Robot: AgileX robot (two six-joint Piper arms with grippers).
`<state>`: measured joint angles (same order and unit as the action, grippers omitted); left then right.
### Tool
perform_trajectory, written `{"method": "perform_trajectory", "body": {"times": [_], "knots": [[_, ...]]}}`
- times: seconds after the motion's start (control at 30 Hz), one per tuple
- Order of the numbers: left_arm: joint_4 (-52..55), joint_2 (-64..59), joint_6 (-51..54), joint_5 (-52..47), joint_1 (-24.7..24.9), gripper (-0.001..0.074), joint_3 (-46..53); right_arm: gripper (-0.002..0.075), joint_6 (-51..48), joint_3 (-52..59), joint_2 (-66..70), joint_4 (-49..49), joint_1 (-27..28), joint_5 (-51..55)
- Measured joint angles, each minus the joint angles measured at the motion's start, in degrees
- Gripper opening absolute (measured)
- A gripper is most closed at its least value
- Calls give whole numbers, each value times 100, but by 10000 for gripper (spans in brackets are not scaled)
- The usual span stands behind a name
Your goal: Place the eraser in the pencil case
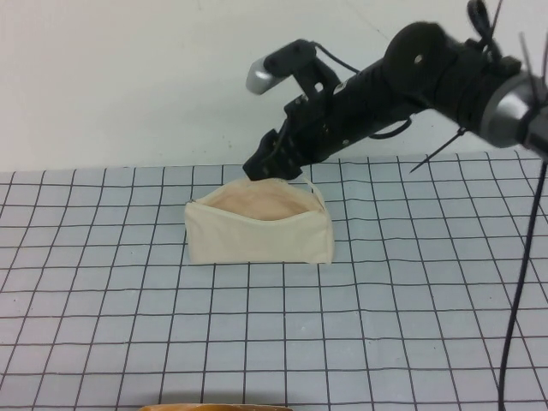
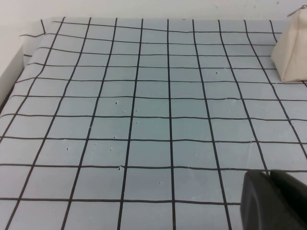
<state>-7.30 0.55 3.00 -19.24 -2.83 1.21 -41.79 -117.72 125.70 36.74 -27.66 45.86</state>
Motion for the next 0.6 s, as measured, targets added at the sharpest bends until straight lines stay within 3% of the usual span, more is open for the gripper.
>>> {"method": "perform_trajectory", "body": {"times": [0.3,0.6], "knots": [[0,0,0,0,0,-1,0,39,451,0,-1377,415,860,1397],[0,0,-11,0,0,-1,0,0,-27,64,-3017,438,1010,2369]]}}
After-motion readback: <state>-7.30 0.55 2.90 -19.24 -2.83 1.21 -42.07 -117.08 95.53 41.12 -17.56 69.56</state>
